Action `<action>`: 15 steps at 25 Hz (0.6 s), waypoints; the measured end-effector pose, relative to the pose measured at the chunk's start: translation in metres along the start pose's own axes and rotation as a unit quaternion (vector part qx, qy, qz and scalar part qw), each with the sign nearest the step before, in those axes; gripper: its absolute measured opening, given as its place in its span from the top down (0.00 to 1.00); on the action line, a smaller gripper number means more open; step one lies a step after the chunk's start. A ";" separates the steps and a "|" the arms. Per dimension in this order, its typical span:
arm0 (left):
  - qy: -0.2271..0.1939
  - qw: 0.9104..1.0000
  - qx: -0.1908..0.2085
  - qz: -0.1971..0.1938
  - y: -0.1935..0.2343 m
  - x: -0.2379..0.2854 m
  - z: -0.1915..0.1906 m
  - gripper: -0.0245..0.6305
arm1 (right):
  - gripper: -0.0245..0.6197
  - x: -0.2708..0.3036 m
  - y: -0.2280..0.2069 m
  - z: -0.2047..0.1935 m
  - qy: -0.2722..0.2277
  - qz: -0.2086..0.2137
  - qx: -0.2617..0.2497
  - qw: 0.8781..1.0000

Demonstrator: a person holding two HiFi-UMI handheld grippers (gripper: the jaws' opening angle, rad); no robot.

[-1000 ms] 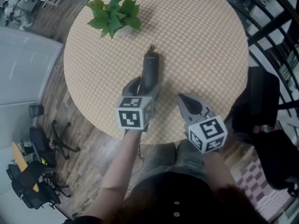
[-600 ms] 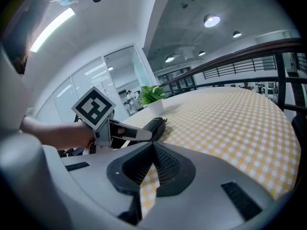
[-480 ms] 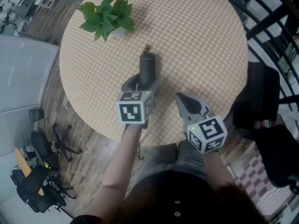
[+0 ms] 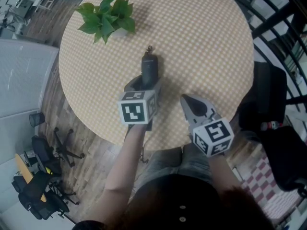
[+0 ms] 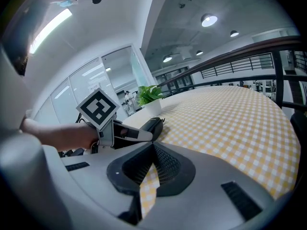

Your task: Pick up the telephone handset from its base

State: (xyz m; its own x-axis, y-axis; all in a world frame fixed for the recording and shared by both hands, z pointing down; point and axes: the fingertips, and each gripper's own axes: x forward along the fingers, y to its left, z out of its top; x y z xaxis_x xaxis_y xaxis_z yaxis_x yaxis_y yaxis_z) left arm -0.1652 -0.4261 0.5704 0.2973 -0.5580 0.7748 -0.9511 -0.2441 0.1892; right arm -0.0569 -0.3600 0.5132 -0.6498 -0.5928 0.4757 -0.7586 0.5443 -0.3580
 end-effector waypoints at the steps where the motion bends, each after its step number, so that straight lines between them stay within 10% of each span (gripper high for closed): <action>1: 0.000 1.000 -0.001 0.001 0.000 0.000 0.000 0.51 | 0.95 0.000 0.000 0.000 0.000 0.000 0.000 1.000; 15: 0.007 1.000 -0.014 0.004 0.000 -0.010 -0.011 0.54 | 0.95 -0.011 0.007 0.003 -0.004 0.007 -0.012 1.000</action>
State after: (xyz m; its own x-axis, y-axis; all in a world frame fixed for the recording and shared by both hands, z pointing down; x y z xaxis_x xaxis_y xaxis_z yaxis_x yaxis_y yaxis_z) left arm -0.1691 -0.4115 0.5689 0.2887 -0.5485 0.7847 -0.9555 -0.2166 0.2001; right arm -0.0549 -0.3517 0.5029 -0.6606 -0.5901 0.4641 -0.7484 0.5662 -0.3454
